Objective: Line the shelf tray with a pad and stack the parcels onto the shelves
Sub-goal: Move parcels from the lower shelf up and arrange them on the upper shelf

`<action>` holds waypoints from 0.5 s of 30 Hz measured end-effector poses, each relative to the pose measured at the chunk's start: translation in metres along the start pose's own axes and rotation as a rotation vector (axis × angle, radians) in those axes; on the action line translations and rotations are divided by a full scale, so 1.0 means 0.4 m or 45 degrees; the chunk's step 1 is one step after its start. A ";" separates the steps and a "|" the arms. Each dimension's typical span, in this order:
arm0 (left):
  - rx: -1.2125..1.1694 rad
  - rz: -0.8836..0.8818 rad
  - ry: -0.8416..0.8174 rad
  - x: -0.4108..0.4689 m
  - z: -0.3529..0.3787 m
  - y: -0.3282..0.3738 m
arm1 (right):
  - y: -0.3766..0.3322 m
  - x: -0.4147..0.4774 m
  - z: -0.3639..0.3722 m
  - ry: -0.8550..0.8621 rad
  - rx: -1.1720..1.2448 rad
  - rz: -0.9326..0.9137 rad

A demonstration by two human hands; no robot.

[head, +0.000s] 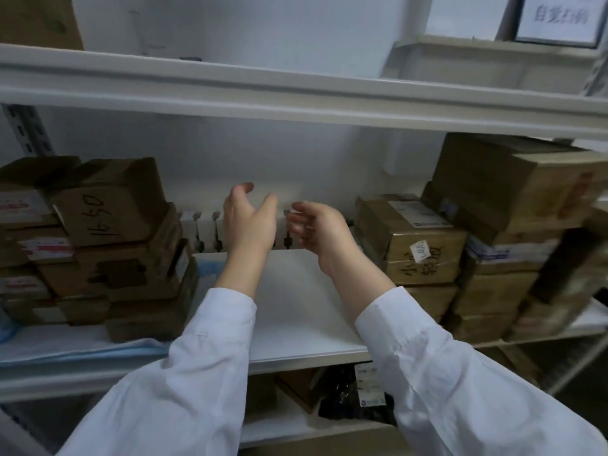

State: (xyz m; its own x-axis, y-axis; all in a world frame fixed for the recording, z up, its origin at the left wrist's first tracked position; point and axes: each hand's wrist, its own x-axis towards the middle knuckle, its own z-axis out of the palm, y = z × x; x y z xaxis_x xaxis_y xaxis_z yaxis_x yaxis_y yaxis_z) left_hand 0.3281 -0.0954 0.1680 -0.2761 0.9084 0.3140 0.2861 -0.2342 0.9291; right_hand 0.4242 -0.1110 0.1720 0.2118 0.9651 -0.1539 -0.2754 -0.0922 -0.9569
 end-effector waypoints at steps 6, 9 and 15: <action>-0.217 -0.125 -0.252 -0.018 0.102 0.040 | -0.048 0.012 -0.096 0.152 -0.091 -0.058; -0.419 -0.340 -0.400 -0.025 0.157 0.045 | -0.054 0.022 -0.128 0.212 -0.099 -0.098; -0.639 -0.723 -0.599 -0.013 0.257 0.037 | -0.049 0.056 -0.189 0.399 -0.085 -0.273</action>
State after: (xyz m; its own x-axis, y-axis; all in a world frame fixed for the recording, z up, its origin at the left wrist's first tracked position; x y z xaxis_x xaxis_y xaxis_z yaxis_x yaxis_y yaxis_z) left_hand 0.4281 -0.0677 0.1599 0.1828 0.9559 -0.2298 -0.2448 0.2706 0.9310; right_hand 0.5051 -0.1061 0.1690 0.5371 0.8435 -0.0061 -0.1339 0.0781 -0.9879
